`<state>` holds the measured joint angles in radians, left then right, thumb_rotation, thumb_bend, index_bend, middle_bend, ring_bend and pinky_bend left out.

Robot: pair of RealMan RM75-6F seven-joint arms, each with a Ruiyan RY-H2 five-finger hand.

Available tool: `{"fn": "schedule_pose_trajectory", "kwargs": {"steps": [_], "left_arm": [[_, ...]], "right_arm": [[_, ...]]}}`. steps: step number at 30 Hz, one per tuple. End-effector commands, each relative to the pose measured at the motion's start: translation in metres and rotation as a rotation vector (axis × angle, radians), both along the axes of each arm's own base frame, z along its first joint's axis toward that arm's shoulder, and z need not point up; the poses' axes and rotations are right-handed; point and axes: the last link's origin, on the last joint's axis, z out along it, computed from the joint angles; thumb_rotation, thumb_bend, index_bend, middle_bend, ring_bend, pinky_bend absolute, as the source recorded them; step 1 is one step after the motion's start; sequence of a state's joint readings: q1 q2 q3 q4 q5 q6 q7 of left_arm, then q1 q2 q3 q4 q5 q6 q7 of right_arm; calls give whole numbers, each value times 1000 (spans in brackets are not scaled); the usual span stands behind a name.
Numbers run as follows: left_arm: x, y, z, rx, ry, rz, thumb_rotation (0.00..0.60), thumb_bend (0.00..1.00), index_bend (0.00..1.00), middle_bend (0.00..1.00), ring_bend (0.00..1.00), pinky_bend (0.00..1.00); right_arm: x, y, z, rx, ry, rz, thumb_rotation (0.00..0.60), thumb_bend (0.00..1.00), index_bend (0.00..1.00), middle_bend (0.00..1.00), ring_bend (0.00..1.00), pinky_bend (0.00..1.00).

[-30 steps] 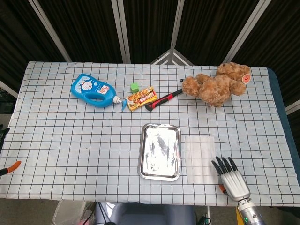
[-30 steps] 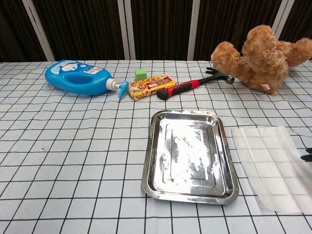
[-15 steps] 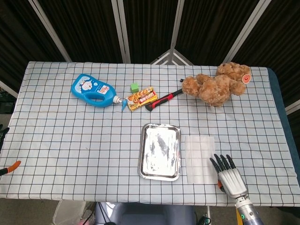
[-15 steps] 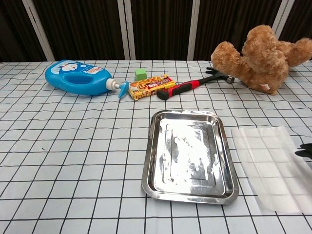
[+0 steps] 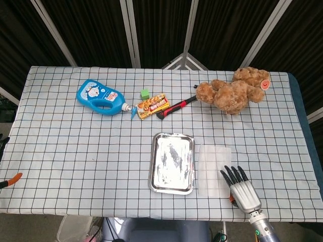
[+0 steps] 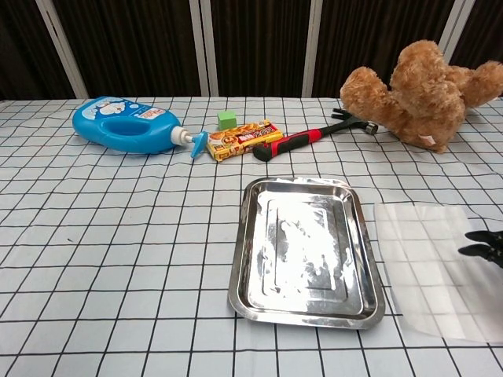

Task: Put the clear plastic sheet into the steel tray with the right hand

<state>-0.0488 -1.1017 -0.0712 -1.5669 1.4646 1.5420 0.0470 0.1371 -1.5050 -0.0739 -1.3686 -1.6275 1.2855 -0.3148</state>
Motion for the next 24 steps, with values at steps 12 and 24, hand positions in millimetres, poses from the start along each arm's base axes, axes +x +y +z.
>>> {"fn": "schedule_pose_trajectory", "kwargs": {"steps": [12, 24], "left_arm": [[-1, 1, 1, 2, -4, 7, 600, 0, 0, 0, 0, 0], [-1, 1, 0, -1, -8, 7, 600, 0, 0, 0, 0, 0]], "right_arm": [[18, -13, -14, -14, -111, 28, 600, 464, 559, 148, 0, 0], [28, -15, -5, -36, -164, 82, 600, 472, 684, 185, 0, 0]]}}
